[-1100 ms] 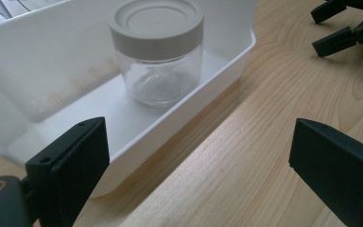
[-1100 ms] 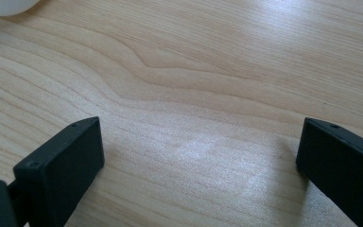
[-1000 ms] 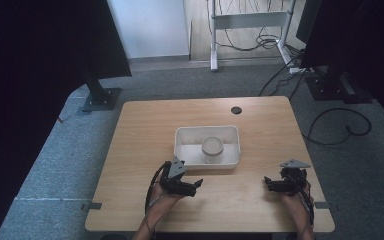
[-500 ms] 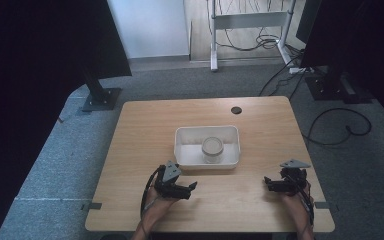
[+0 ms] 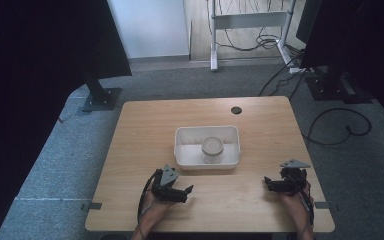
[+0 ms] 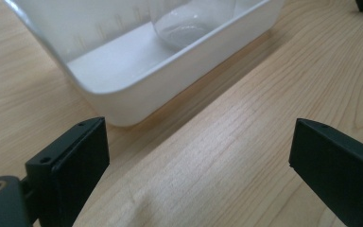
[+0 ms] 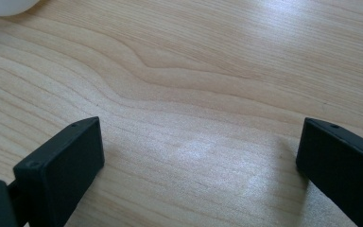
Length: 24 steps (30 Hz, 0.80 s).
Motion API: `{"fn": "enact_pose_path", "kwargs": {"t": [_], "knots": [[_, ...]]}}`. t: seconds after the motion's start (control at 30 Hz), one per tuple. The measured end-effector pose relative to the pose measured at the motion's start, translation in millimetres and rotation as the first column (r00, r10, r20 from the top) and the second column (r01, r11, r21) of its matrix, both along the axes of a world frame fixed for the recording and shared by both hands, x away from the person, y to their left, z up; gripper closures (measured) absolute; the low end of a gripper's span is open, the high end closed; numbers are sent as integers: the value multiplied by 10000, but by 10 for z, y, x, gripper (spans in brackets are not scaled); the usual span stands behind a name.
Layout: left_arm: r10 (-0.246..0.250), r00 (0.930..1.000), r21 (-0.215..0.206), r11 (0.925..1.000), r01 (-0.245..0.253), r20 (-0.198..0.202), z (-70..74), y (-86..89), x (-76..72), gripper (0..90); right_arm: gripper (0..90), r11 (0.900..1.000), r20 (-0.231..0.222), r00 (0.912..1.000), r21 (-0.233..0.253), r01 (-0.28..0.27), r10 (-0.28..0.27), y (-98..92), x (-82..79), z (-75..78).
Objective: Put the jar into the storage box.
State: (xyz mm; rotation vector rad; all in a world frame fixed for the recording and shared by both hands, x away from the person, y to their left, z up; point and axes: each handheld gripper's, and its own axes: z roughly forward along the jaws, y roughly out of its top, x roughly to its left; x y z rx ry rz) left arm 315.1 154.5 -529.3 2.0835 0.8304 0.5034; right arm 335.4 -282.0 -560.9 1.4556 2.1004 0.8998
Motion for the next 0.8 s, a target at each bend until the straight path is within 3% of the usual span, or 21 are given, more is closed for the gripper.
{"fn": "enact_pose_path", "kwargs": {"t": [0.8], "knots": [[412, 9962, 970, 9947, -337, -768, -236, 83, 19, 57, 14, 10000, -1, 10000, 8, 14, -14, 3, -3, 0]]}}
